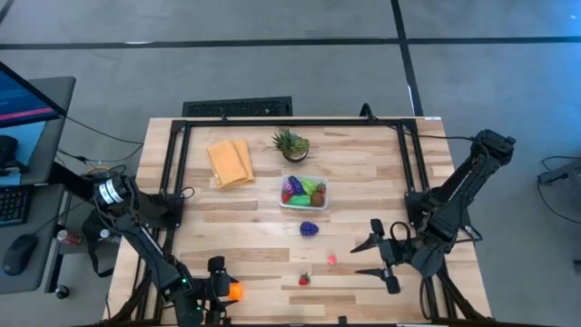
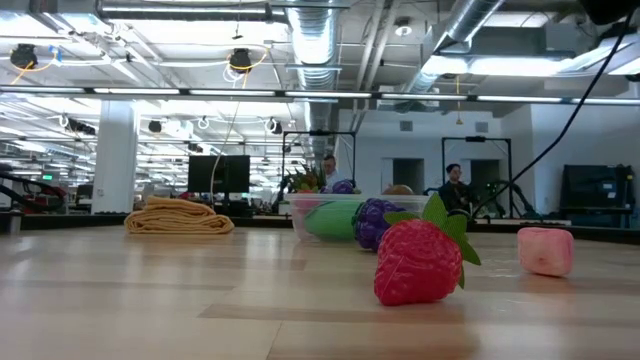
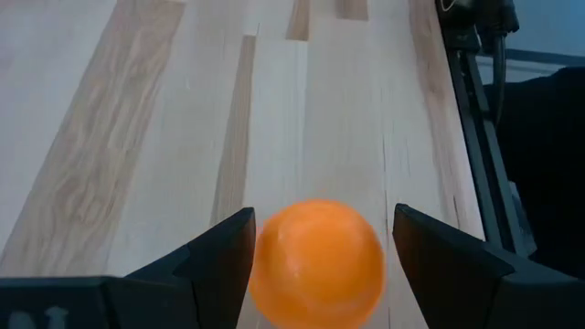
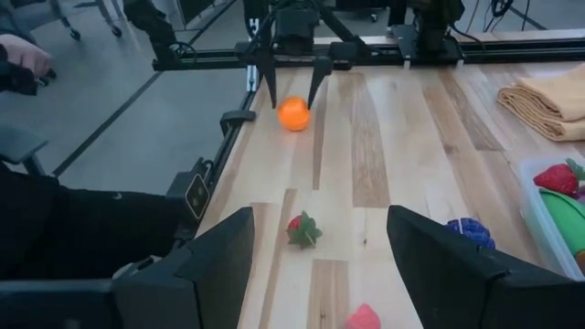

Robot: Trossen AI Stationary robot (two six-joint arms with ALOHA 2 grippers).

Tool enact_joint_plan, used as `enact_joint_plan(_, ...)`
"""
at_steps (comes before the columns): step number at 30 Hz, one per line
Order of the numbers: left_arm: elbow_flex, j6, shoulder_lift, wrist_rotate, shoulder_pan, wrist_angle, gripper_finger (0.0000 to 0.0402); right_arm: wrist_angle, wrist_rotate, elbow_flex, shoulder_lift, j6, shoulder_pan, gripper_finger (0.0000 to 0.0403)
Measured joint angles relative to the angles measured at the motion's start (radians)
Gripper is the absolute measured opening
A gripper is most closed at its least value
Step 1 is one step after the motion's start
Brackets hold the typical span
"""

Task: Pick and placing Produce into tupperware
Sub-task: Put the orange into the transparent container

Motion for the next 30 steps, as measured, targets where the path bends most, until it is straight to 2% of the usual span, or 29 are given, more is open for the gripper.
enact_joint_plan(16, 0.000, -0.032, 0.000, 0.028, 0.004, -0.004, 0.0248, 0.000, 0.000, 0.000, 0.000, -0.006, -0.004, 0.0246)
enact_joint_plan(25, 0.000, -0.046, 0.000, 0.103, 0.041, -0.008, 0.0248, 0.000, 0.000, 0.000, 0.000, -0.011, -0.004, 0.0246)
enact_joint_plan(30, 0.000, -0.052, 0.000, 0.112, 0.047, -0.036, 0.0267, 0.000, 0.000, 0.000, 0.000, -0.011, -0.004, 0.0246)
